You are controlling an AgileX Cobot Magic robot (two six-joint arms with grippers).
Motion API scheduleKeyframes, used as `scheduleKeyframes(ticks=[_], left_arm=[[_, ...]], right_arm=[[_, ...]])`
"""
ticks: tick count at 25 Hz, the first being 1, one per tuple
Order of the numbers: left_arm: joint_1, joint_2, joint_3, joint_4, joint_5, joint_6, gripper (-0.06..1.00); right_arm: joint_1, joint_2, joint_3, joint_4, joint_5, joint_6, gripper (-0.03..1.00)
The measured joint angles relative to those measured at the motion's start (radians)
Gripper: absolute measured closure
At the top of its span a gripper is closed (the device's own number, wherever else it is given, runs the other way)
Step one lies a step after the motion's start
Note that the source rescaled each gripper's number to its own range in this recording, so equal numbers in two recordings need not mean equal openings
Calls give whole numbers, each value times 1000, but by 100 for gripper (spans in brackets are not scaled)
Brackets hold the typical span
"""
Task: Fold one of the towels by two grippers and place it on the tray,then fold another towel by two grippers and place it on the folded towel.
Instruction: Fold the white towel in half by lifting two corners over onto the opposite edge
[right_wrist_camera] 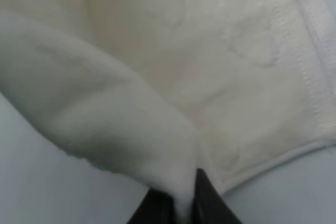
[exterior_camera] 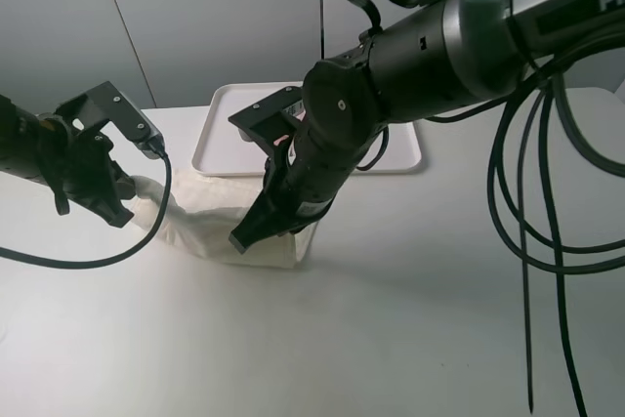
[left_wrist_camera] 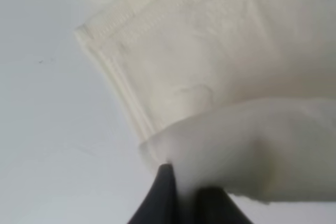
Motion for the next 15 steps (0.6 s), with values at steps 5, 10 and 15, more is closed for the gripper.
scheduleKeyframes(ticks=[5,10,15], left_arm=[[0,4,0,-2,-46,-46,94],[0,45,0,-2,-81,-66,94],[0,66,0,-2,-136,-96,94]], right_arm=[[0,24,0,-126,-54,148,97],[0,25,0,-251,-84,276,97],[0,26,0,-391,-84,405,97]])
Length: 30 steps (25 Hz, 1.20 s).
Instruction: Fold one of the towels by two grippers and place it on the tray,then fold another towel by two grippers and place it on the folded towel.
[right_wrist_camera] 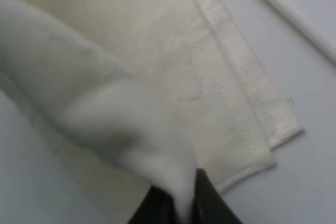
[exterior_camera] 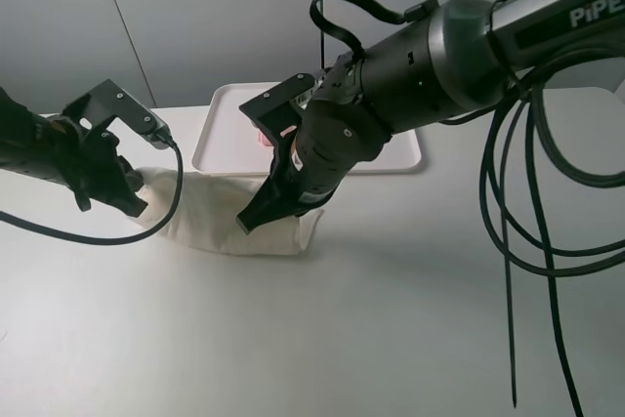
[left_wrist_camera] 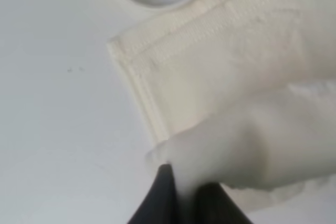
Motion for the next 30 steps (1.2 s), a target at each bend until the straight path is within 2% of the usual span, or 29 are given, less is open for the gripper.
scheduleKeyframes(ticks=[5,8,9,11,13,14,16,17,18,19,20,22,24,27,30], left_arm=[[0,2,0,0,-45,-16,94],[0,2,0,-2,-61,-24,94],[0,2,0,-6,-70,-32,94],[0,2,0,-17,-98,-46,88],[0,2,0,-24,-113,-51,74],[0,2,0,-24,-117,-53,62],[0,2,0,-26,-132,-55,32],[0,2,0,-26,-139,-62,19],[0,2,0,-28,-149,-64,5],[0,2,-2,-28,-153,-69,-1],[0,2,-2,-28,-153,-68,-2],[0,4,-16,-28,-127,-70,-1],[8,15,-49,-28,-63,-82,3],[55,67,-135,-20,103,-169,6],[98,141,-248,52,291,-288,6]], right_arm=[[0,11,0,-201,-16,200,97],[0,28,0,-282,-24,294,97],[0,35,0,-298,-26,310,96],[0,42,0,-314,-36,324,87],[0,45,0,-330,-56,333,64],[0,45,0,-331,-63,342,52],[0,45,0,-349,-74,381,18],[0,45,0,-358,-76,404,6],[-5,45,0,-363,-76,431,1],[-9,45,0,-363,-74,448,-1],[-20,45,0,-360,-64,455,-2],[-41,45,0,-318,-51,459,-3],[-70,33,0,-234,-43,419,-3],[-121,16,-4,-39,0,236,-3],[-145,16,-36,154,91,-12,-3]])
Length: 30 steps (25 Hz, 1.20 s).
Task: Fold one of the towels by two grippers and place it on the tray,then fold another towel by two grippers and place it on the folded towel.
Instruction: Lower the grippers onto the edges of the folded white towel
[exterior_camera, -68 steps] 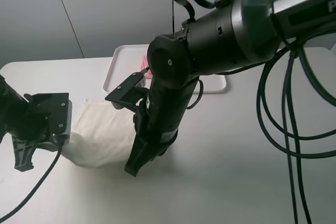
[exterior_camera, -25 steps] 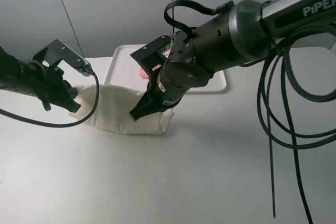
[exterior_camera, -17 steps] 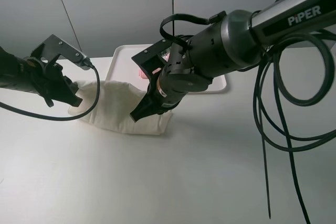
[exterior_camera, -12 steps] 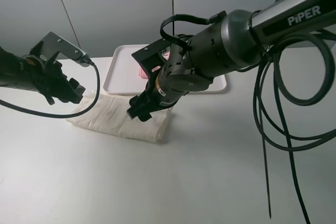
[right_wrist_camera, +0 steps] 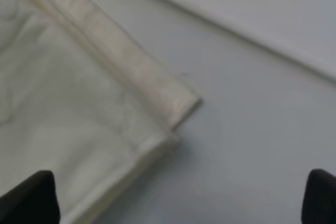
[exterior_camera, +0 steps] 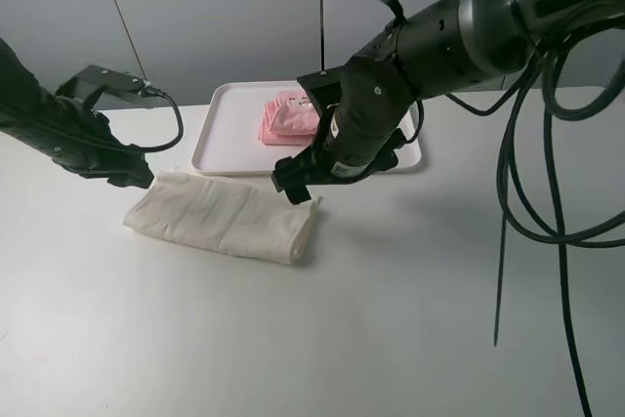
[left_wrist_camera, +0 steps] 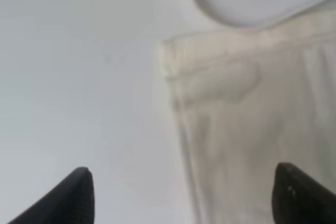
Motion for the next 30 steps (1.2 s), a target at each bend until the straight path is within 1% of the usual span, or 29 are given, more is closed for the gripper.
scheduleKeyframes(ticks=[2,4,6,9,11,15,22,30], left_arm=[[5,41,-59,61,78,-90,6],[3,70,-114,111,152,-152,6],[1,98,-173,138,214,-203,6],[-1,140,-245,159,289,-243,6],[-1,159,-278,169,316,-257,6],[-1,192,-319,196,353,-296,6],[-1,251,-324,199,363,-304,6],[-1,306,-324,194,355,-289,6]], right_arm=[[-4,0,-25,105,59,-109,-3],[-4,0,-50,201,118,-198,-3],[-4,0,-82,291,170,-257,-3],[-4,0,-128,366,241,-299,-3],[-4,0,-152,383,278,-307,-3],[-4,0,-162,387,303,-313,-3],[-5,26,-164,400,321,-326,-3],[-5,59,-164,413,324,-355,-3]])
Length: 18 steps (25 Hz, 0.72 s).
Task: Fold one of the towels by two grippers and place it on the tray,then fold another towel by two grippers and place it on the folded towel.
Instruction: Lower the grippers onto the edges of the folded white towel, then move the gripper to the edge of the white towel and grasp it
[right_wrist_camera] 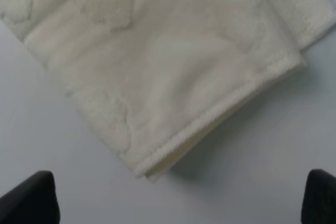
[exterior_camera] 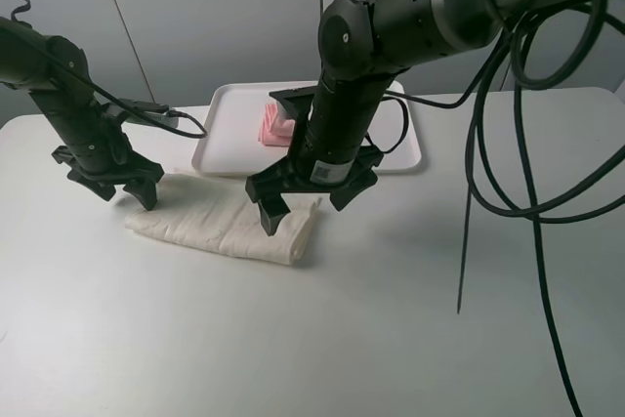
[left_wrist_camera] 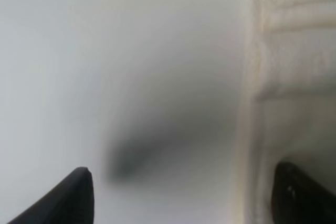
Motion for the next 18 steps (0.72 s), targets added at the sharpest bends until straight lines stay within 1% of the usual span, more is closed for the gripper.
scheduleKeyframes(ticks=[8,13,18], left_arm=[[-5,10,-8,9,13,0,6],[-26,10,-8,29,29,-2,6],[-36,10,-10,36,43,-22,6]], right_arm=[[0,2,0,0,-11,-4,-3],[0,5,0,0,-15,7,-3],[0,67,-18,25,-15,23,-3]])
